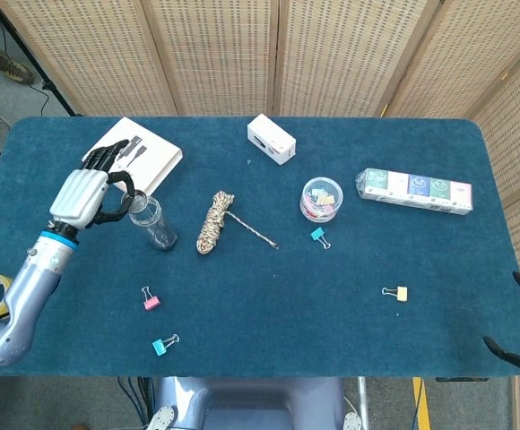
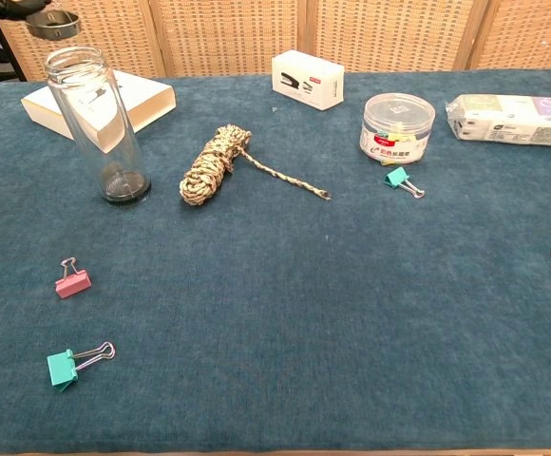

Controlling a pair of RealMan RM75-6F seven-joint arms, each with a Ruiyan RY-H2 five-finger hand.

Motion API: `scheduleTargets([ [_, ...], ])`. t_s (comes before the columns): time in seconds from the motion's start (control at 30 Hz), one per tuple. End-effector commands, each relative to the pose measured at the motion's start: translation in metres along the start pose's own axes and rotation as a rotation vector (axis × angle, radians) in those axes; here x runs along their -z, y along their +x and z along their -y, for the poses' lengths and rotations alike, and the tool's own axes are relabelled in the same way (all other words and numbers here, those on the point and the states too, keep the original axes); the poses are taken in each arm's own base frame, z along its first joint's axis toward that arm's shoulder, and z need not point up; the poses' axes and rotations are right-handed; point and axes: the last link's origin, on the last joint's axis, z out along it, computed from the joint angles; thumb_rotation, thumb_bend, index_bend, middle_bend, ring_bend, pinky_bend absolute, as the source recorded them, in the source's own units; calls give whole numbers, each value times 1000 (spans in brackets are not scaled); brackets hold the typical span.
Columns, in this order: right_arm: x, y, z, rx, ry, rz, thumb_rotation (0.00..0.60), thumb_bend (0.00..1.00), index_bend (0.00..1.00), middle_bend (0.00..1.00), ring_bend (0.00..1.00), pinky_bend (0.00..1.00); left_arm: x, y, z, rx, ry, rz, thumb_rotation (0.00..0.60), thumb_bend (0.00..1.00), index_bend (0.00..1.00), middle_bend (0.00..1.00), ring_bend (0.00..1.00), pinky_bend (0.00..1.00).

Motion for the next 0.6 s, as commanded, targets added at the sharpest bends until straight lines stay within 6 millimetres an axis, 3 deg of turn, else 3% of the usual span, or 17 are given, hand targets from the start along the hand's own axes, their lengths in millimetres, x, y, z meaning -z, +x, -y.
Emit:
scheduleTargets([
  [0.03, -1, -1, -1, 1, -2, 1, 600, 66, 9, 0, 0, 0, -4, -5, -1, 1, 6, 12, 600, 489, 644, 0, 0, 0],
  [0.6, -1, 1, -2, -1, -6, -7, 600, 66, 8, 0, 0, 0, -2, -15, 3, 8, 20, 26, 600, 489, 643, 0, 0, 0],
])
